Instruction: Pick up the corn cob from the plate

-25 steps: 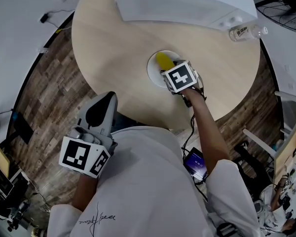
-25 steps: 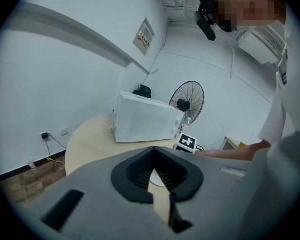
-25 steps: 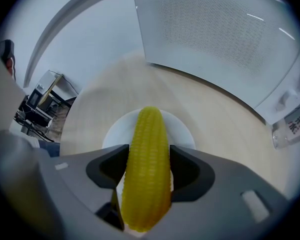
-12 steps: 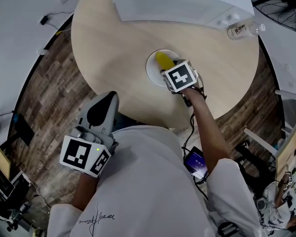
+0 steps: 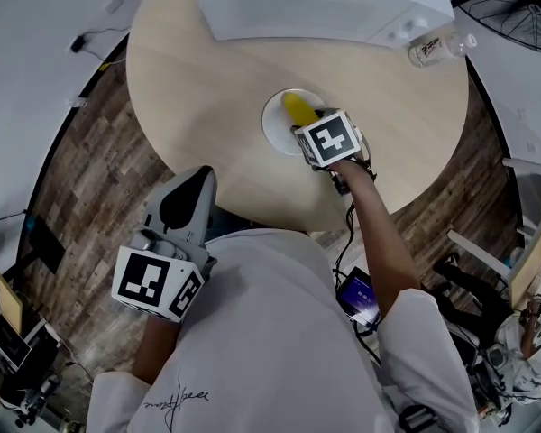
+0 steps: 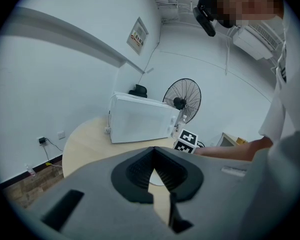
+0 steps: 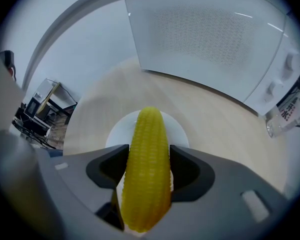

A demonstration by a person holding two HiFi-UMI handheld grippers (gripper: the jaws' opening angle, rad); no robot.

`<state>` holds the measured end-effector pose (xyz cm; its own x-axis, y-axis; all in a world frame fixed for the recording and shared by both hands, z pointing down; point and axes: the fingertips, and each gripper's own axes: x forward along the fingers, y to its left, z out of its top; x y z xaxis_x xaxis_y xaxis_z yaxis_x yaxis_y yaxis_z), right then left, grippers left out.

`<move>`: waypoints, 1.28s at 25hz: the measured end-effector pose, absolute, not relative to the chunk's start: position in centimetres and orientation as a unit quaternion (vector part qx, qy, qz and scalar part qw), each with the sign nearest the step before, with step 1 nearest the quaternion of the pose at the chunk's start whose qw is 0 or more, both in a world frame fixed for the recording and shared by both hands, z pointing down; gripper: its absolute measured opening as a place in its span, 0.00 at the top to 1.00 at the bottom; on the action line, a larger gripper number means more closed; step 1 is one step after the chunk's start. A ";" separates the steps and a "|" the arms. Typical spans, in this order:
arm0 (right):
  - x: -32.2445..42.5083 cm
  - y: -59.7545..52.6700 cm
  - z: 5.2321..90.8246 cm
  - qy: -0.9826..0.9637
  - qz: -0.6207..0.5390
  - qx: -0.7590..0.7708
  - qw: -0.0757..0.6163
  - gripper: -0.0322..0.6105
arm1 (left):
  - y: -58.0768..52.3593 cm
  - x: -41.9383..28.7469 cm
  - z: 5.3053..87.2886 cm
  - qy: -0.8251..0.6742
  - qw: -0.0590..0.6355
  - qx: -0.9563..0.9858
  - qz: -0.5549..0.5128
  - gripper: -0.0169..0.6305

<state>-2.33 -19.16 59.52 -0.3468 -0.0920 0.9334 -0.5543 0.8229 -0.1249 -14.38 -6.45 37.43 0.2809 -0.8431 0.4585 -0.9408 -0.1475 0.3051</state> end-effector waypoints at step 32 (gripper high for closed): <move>1.0 -18.4 55.9 -0.812 0.259 0.249 0.461 0.53 | -5.7 -12.1 36.9 -0.584 0.259 0.765 0.080 0.98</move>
<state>0.98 -18.45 55.88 -0.4515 -0.1660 0.8767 -0.6427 0.7420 -0.1905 -12.13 -5.73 36.90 0.3046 -0.8529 0.4241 -0.9353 -0.1835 0.3026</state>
